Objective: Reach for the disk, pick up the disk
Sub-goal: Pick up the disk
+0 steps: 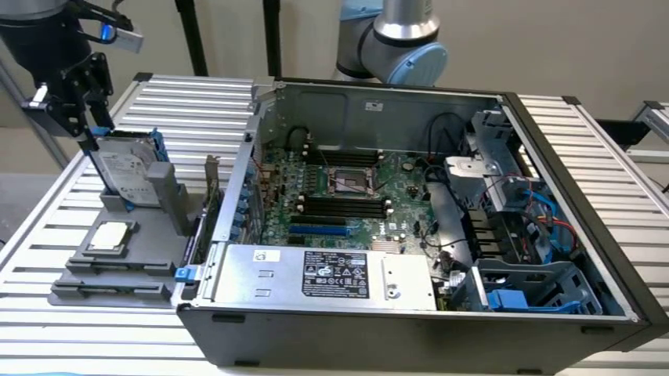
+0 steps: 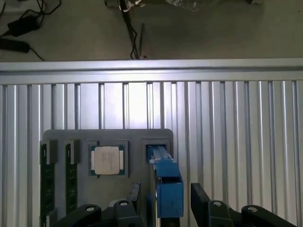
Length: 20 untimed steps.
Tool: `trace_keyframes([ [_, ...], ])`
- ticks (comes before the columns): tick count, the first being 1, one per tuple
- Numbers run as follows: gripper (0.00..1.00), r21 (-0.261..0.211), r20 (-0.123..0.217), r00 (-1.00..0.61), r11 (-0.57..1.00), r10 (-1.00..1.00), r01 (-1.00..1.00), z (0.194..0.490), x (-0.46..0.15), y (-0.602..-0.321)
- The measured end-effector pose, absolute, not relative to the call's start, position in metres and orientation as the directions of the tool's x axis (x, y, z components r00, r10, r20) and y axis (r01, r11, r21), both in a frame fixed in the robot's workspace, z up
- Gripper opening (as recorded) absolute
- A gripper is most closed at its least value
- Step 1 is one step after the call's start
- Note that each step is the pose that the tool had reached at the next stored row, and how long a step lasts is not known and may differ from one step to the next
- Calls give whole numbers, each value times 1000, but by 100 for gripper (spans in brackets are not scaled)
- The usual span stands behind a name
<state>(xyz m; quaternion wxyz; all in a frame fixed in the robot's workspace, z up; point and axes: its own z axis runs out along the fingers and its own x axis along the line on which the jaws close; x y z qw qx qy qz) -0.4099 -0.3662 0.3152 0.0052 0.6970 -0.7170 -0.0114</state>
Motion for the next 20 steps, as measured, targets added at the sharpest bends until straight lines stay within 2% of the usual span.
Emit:
trace_keyframes([
  [20, 54, 23, -13, -25, 25, -1000, -999, 294, -408, -368],
])
